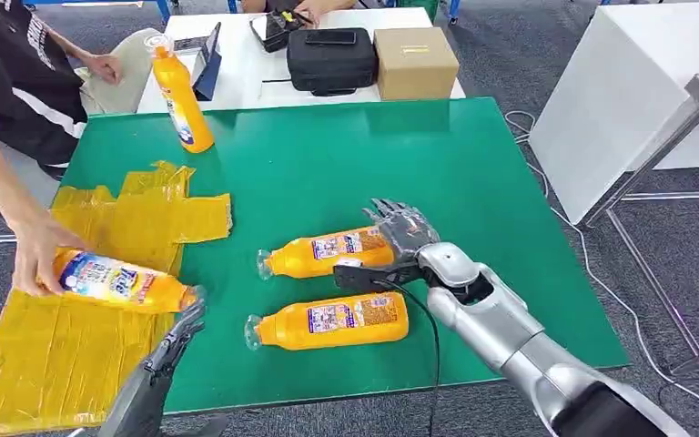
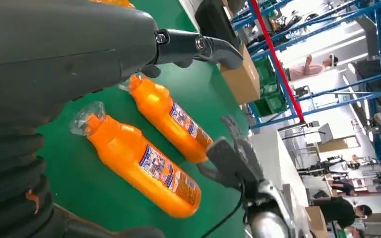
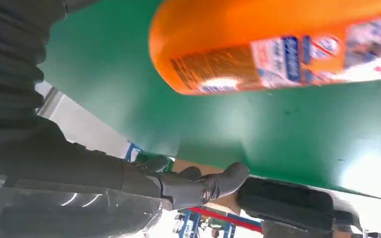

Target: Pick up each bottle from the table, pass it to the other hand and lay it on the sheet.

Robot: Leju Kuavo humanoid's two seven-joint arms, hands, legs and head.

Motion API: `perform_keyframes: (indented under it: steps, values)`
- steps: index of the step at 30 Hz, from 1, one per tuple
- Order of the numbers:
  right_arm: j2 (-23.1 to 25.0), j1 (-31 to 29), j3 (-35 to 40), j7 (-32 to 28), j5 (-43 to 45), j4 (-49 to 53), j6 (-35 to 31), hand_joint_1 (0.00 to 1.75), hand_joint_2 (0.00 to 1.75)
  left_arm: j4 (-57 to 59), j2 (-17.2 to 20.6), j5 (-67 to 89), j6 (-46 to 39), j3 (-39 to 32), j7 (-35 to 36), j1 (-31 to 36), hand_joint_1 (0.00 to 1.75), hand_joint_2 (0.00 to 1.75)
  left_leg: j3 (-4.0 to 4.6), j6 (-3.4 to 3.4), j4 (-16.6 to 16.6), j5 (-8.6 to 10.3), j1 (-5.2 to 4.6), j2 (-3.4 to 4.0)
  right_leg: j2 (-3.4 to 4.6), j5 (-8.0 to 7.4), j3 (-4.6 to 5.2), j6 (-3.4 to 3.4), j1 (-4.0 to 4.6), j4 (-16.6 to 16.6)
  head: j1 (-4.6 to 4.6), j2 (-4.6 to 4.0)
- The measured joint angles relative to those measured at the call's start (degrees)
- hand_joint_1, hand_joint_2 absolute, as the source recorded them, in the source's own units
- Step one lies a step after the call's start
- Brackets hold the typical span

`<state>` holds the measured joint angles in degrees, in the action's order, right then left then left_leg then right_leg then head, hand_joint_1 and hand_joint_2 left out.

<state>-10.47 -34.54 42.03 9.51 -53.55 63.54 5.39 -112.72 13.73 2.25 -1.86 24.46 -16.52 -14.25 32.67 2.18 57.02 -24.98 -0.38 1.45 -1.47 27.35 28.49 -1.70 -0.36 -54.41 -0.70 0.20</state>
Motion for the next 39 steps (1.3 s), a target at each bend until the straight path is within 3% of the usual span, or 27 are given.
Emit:
perform_keyframes:
  steps: [8,14,18,35,36,37,38,39]
  values:
    - [5.1,-2.8,1.5,1.0,-2.1,-4.8,2.3,0.00,1.75,0.8,-0.1,0.0,-0.7,0.0,0.6,0.1,0.00,1.75,0.01,0.00,0.0,0.00,0.01,-0.01,-0.01,0.01,0.01,0.01,0.00,0.0,-0.02,-0.02]
    - [7.6,-3.2,1.5,2.7,-3.4,-8.5,9.0,0.00,1.75,0.8,-0.2,0.3,-0.4,0.0,1.9,0.0,0.00,1.75,0.01,0.00,0.0,0.00,0.00,-0.03,-0.02,0.01,0.01,0.01,-0.01,0.0,-0.02,-0.02]
    - [8.9,-3.7,0.5,3.6,-5.1,-11.9,10.1,0.00,1.75,0.9,-1.0,1.2,1.2,-0.1,3.0,0.2,0.00,1.75,0.01,0.00,0.0,0.00,-0.01,-0.02,-0.01,0.00,0.01,0.00,-0.02,0.0,-0.02,-0.02]
    - [10.8,-3.2,-6.8,5.7,-10.8,-19.7,5.0,0.00,1.75,1.4,-3.9,2.7,4.4,-1.1,4.5,1.0,0.00,1.75,0.00,0.00,0.0,0.00,-0.01,-0.02,-0.01,0.00,0.01,0.00,-0.02,0.0,-0.02,-0.02]
    - [10.8,-3.2,-7.1,5.6,-11.1,-20.2,4.9,0.16,1.75,1.5,-4.2,3.1,4.4,-1.1,4.5,1.2,0.00,1.75,0.00,0.00,0.0,0.00,-0.01,-0.02,-0.01,0.00,0.01,0.00,-0.02,0.0,-0.02,-0.02]
    - [10.9,-3.2,-7.3,5.6,-11.3,-20.6,4.9,0.73,1.75,1.7,-4.4,3.2,4.6,-1.1,4.5,1.3,0.00,1.75,0.00,0.00,0.0,0.00,-0.01,-0.02,-0.01,0.00,0.01,0.00,-0.02,0.0,0.00,-0.02]
    - [11.0,-3.2,-7.5,5.5,-11.4,-21.1,4.9,1.01,1.75,1.7,-4.5,3.3,4.7,-1.1,4.5,1.3,0.00,1.75,0.00,0.00,0.0,0.00,-0.01,-0.02,-0.01,0.00,0.02,0.00,-0.02,0.0,-0.02,-0.02]
    - [11.2,-3.2,-7.8,5.5,-11.5,-21.5,4.9,1.52,1.75,1.8,-4.7,3.4,4.7,-1.2,4.6,1.3,0.00,1.75,0.00,0.00,0.0,0.00,-0.01,-0.02,0.00,0.00,0.02,0.00,-0.02,0.0,0.00,-0.02]
